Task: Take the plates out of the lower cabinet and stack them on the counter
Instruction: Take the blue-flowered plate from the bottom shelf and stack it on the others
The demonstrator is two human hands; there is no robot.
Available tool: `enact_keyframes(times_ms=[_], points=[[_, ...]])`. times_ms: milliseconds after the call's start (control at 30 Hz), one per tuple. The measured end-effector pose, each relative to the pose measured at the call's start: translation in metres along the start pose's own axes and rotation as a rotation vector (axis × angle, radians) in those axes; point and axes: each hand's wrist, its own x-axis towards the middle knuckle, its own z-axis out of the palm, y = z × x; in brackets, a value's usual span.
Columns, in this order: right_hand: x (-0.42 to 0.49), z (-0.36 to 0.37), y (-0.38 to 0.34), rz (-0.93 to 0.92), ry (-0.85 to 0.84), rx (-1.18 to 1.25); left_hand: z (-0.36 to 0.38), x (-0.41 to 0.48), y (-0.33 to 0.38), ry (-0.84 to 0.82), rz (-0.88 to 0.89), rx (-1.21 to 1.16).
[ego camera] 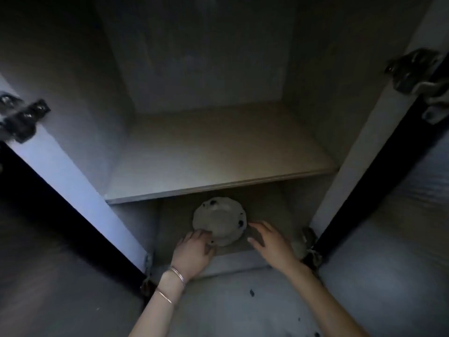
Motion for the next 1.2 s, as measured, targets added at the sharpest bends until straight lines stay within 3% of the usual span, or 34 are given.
enact_keyframes(times_ms=[300,567,767,1200], points=[[0.008,0.058,0.033,-0.079,0.004,-0.054,0.052,0.017,-0.029,0.12,0.09,-0.006],[0.037,0.099,0.061,-0.029,0.061,0.096,0.104,0.054,-0.052,0.08,0.12,-0.027],[0.043,0.111,0.081,-0.04,0.089,0.061,0.13,0.075,-0.058,0.098,0.198,-0.021],[0.017,0.128,0.088,-0.021,0.133,0.053,0.134,0.081,-0.048,0.366,0.285,-0.031]])
